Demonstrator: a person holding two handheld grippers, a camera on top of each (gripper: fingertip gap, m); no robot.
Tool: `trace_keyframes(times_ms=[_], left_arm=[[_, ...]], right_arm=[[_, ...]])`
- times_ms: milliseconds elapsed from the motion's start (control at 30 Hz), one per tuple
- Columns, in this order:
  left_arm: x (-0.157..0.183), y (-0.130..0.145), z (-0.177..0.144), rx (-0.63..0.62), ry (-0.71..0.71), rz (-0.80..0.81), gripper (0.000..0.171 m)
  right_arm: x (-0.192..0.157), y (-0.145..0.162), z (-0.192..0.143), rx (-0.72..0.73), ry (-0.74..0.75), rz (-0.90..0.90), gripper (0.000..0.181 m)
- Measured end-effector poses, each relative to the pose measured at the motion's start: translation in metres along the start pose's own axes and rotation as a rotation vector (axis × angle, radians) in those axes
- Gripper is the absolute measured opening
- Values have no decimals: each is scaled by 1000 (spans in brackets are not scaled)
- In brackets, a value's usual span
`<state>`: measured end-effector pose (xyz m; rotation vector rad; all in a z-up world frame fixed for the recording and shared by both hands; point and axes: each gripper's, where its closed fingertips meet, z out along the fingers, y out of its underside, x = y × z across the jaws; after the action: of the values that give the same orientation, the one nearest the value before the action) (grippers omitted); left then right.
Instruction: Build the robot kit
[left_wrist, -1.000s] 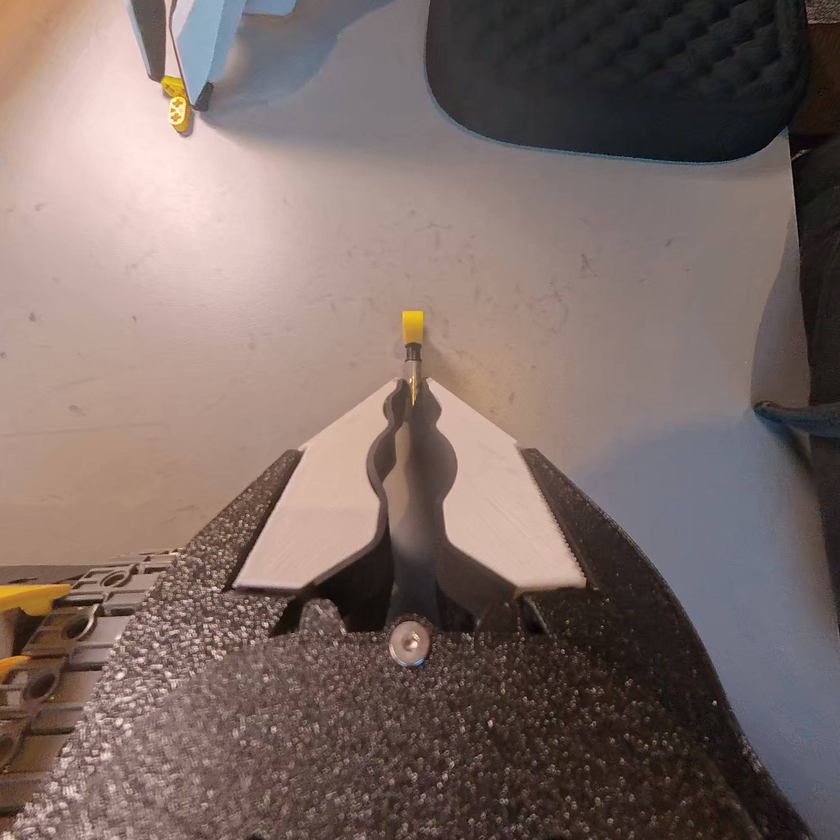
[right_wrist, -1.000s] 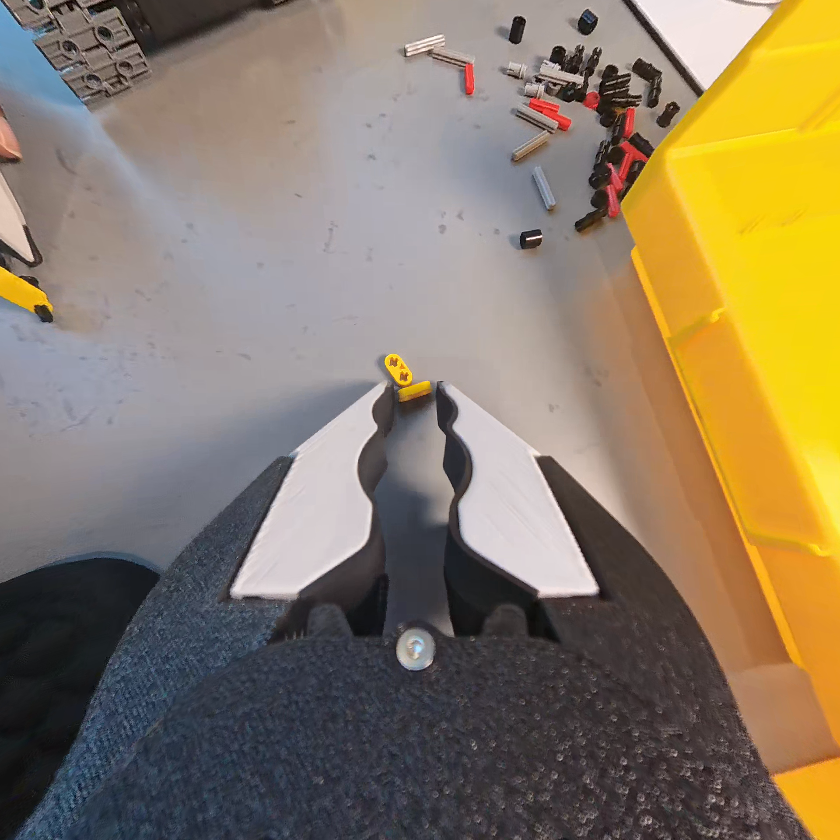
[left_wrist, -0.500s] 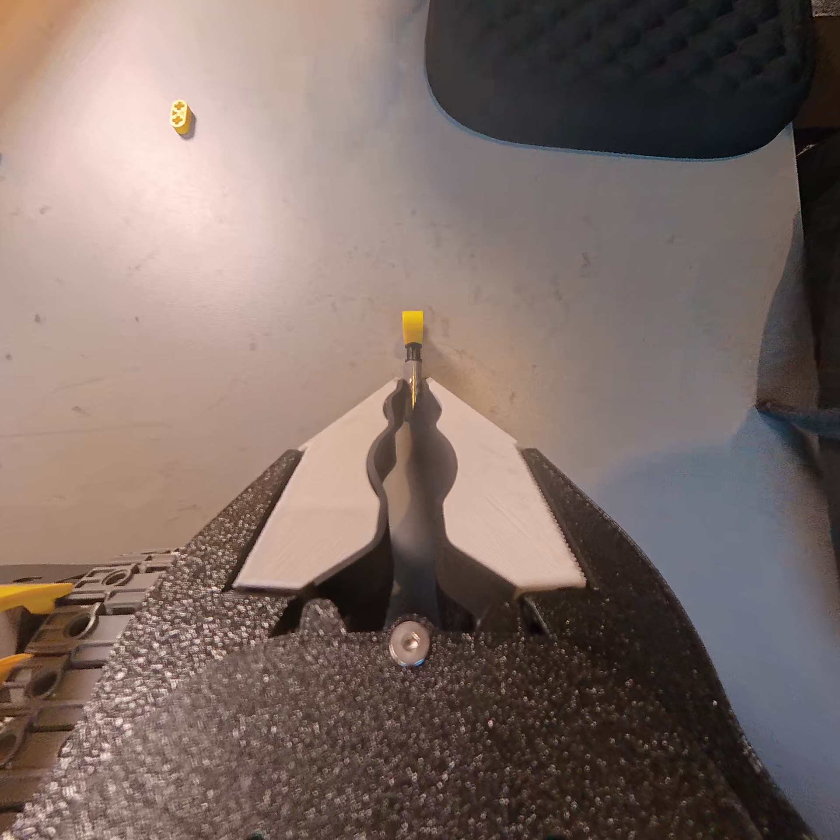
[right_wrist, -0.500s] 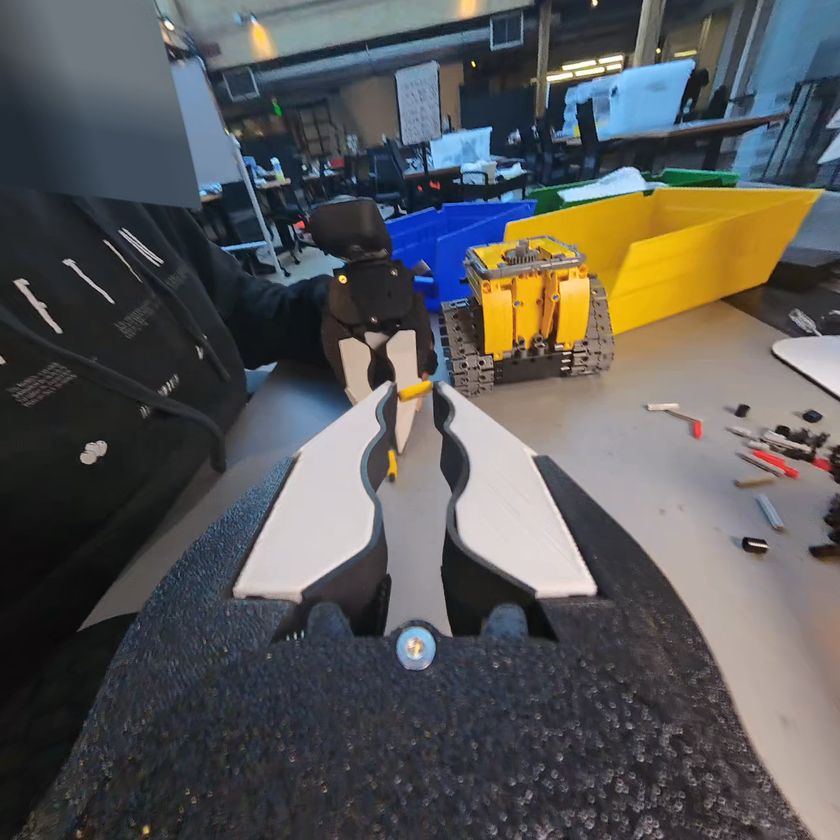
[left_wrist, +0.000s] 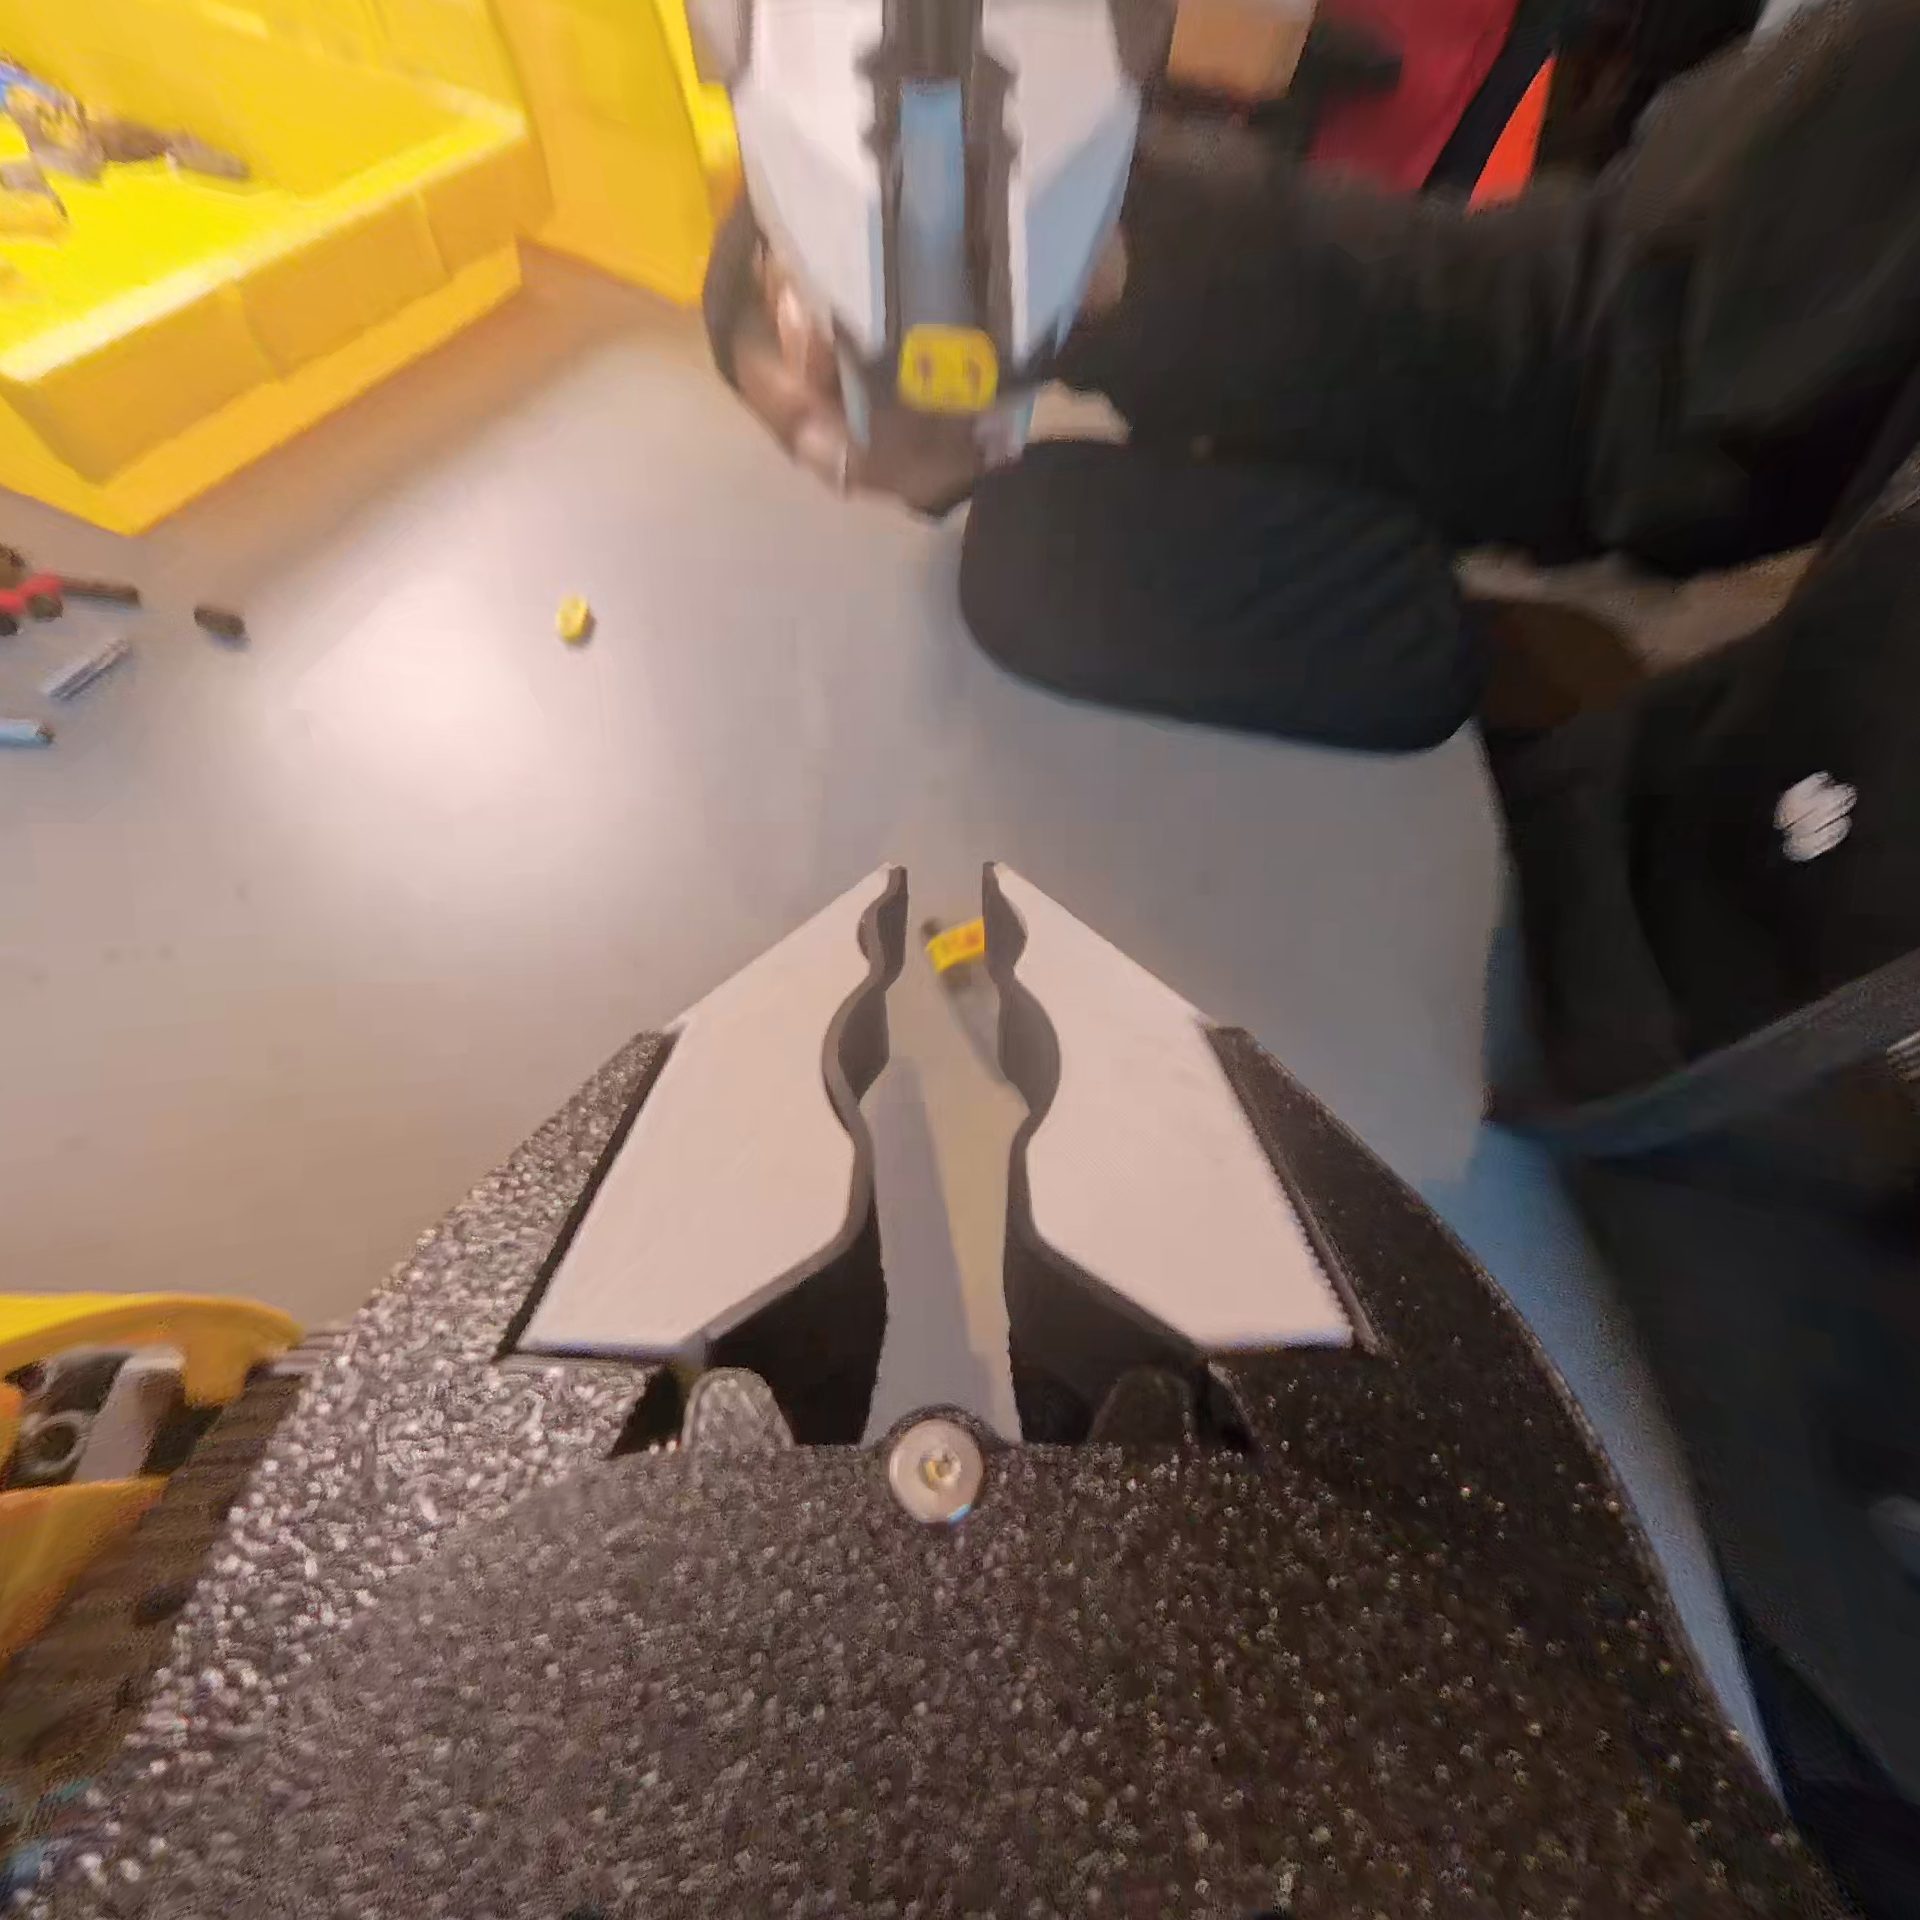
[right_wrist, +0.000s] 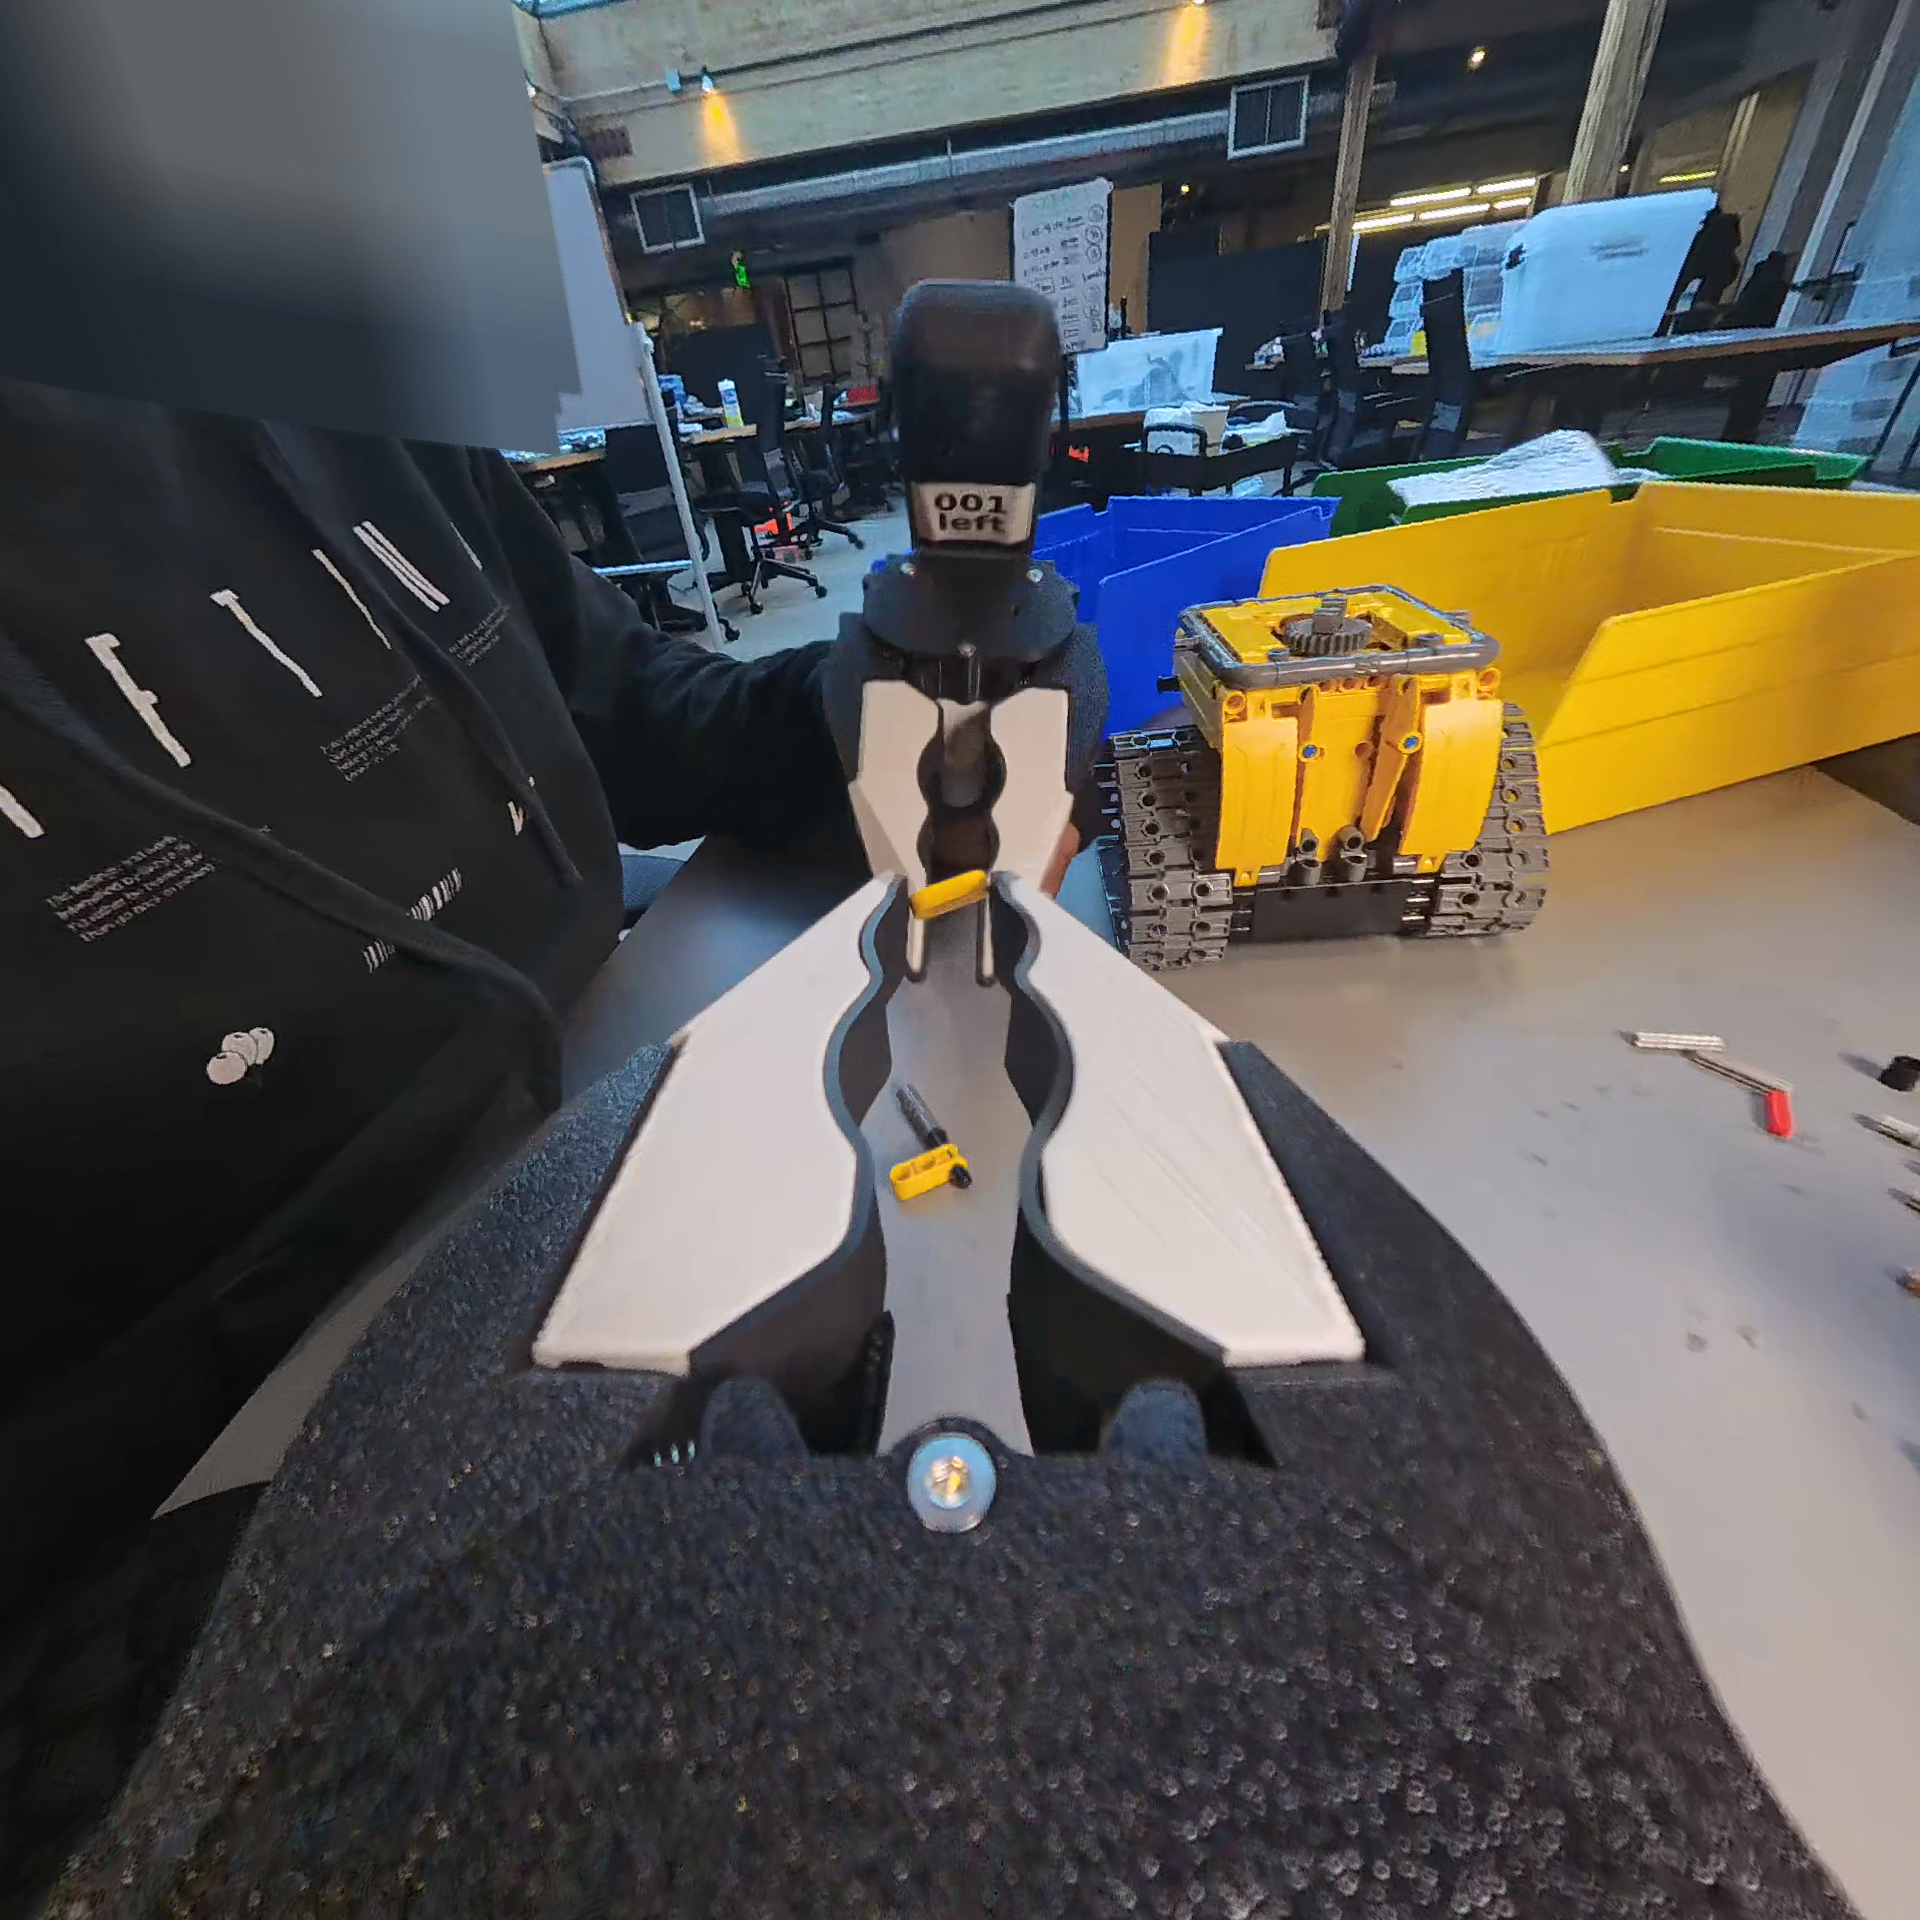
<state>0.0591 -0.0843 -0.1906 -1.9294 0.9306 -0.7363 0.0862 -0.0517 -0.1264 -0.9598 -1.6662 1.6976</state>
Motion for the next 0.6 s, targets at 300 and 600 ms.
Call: trace_keyframes(times_ms=[300,600], left_arm=[[19,-52,-18,336,293,-342,15],[25,-61,-27,409,462,-491,4]], right_arm=[[-20,5,40,-73,-1,-157,15],[-25,-6,45,-21,2,-178,15]])
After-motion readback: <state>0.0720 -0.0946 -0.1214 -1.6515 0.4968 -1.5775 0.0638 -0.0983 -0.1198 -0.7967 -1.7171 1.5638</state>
